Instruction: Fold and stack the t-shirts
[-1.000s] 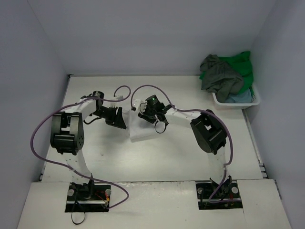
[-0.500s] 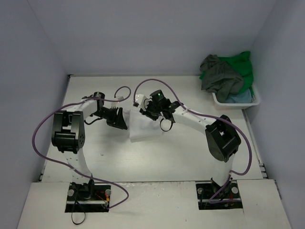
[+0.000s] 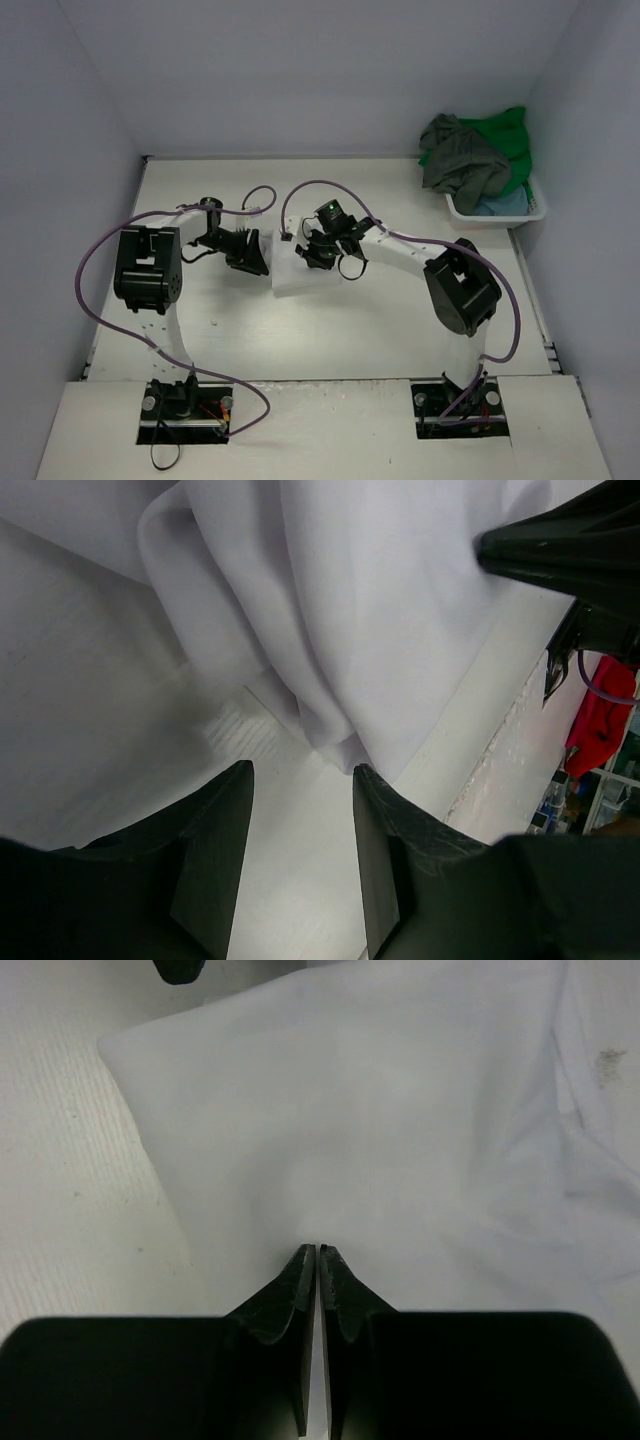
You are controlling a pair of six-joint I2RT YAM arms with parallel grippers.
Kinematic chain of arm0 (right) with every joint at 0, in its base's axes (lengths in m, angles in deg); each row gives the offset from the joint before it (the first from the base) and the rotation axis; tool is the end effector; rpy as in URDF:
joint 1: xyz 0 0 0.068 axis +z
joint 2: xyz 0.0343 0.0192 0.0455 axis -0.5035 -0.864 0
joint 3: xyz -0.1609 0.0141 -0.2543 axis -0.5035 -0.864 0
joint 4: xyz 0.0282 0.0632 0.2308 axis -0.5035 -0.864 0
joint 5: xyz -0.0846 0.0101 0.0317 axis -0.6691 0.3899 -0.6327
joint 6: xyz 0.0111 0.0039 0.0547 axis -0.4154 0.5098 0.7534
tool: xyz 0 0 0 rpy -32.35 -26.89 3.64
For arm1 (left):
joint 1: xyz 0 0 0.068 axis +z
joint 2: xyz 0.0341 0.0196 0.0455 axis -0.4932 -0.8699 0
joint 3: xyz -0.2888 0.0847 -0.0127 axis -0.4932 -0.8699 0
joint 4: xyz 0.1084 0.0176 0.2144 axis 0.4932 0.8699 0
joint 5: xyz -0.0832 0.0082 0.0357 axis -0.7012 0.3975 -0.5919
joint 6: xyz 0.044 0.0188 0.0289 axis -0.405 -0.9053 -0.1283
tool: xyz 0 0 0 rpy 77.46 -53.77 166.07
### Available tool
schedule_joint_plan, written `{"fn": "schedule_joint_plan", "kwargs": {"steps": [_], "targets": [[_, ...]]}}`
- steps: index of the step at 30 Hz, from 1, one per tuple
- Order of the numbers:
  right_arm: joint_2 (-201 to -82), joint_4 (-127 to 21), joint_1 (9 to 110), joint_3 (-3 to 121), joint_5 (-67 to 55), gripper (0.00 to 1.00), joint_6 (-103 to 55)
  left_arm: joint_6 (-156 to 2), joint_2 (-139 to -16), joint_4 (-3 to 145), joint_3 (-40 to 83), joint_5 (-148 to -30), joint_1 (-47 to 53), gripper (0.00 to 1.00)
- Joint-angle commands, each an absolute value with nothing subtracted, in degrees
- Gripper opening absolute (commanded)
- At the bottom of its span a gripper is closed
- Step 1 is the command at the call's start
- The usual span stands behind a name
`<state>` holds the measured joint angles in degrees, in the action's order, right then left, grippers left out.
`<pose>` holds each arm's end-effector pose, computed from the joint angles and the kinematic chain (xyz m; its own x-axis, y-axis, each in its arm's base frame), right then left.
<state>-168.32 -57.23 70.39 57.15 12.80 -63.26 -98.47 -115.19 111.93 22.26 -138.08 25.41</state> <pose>0.3052 0.2798 0.2471 0.0450 -0.5936 -0.8035 -0.9678 0.1734 -0.1823 0.3585 -0.0585 0.1946 -0.9301 0.1574 -0.3320 0.3645 0.5087 -0.7800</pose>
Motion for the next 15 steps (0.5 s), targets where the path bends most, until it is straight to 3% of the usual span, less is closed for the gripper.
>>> {"fn": "schedule_joint_plan", "kwargs": {"steps": [1, 6, 10, 15], "targets": [[-171.0, -57.0, 70.8, 56.4, 17.2, 0.03, -63.8, -97.6, -114.9, 111.0, 23.7, -141.7, 25.1, 0.39], [-175.0, -56.8, 71.4, 55.6, 18.4, 0.02, -64.0, -97.3, -117.5, 111.4, 24.8, -143.6, 25.1, 0.42], [-175.9, -56.9, 72.2, 56.1, 17.6, 0.02, -64.2, -97.0, -118.0, 111.5, 25.2, -144.8, 25.1, 0.54], [-175.1, -57.0, 72.6, 56.2, 16.9, 0.02, -64.2, -96.4, -117.3, 111.0, 25.2, -145.7, 25.2, 0.59]]}}
